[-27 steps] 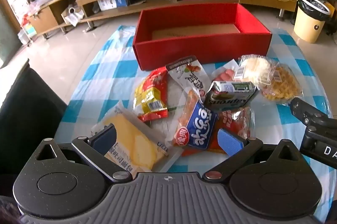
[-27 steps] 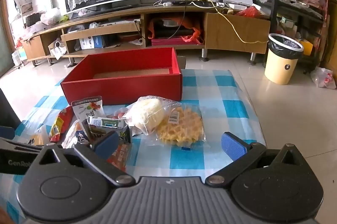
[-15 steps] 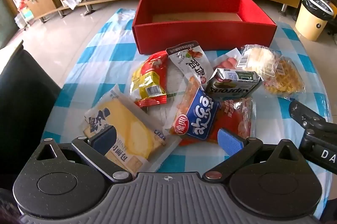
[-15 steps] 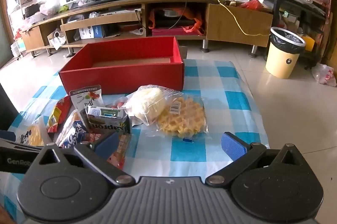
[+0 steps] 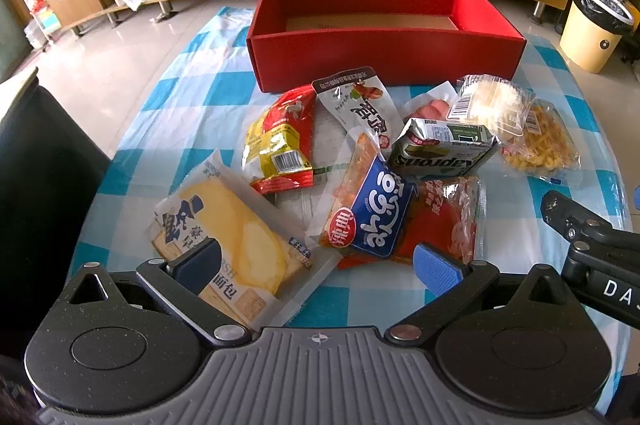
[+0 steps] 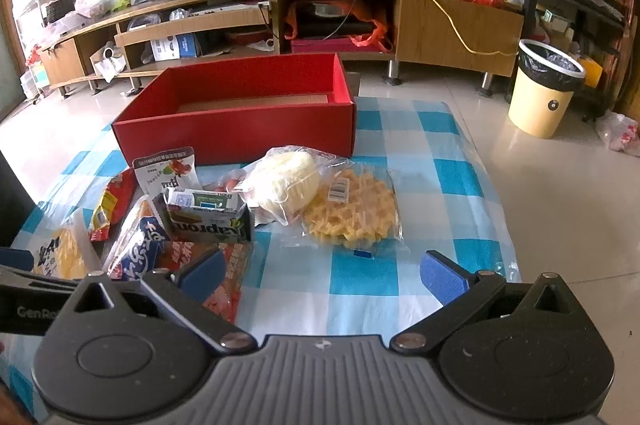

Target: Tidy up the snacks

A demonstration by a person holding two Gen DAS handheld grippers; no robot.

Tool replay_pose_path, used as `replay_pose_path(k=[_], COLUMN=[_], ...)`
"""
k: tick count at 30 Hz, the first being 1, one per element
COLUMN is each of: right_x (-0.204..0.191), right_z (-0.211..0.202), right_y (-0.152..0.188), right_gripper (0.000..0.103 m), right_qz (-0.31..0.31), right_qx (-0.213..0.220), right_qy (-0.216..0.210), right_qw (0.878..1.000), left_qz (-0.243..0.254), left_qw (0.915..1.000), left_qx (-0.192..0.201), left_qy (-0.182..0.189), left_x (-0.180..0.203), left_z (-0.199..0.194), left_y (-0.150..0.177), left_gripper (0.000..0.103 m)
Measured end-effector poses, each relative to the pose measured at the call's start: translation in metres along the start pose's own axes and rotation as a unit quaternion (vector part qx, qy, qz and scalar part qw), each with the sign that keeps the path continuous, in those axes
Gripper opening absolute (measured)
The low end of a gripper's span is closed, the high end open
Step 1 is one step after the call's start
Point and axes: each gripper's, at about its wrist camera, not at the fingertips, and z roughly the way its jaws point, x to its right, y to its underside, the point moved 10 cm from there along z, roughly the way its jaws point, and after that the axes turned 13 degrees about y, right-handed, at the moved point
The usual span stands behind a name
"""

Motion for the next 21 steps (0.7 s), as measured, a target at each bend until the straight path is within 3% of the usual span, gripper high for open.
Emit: replay_pose_path(k=[21], right_x=[-0.0048], right_z=[0.0034], right_y=[0.0056], right_gripper=[0.101], right_qz=[-0.013], right_qx=[-0.015], right_qy=[0.003], right_qw=[1.0], left_qz=[-0.01], left_qw=[0.9999], left_qx=[0.001], left_qy=[-0.001], left_x=[-0.0025], left_z=[-0.001], left_y=[-0.0047], left_gripper=[0.103])
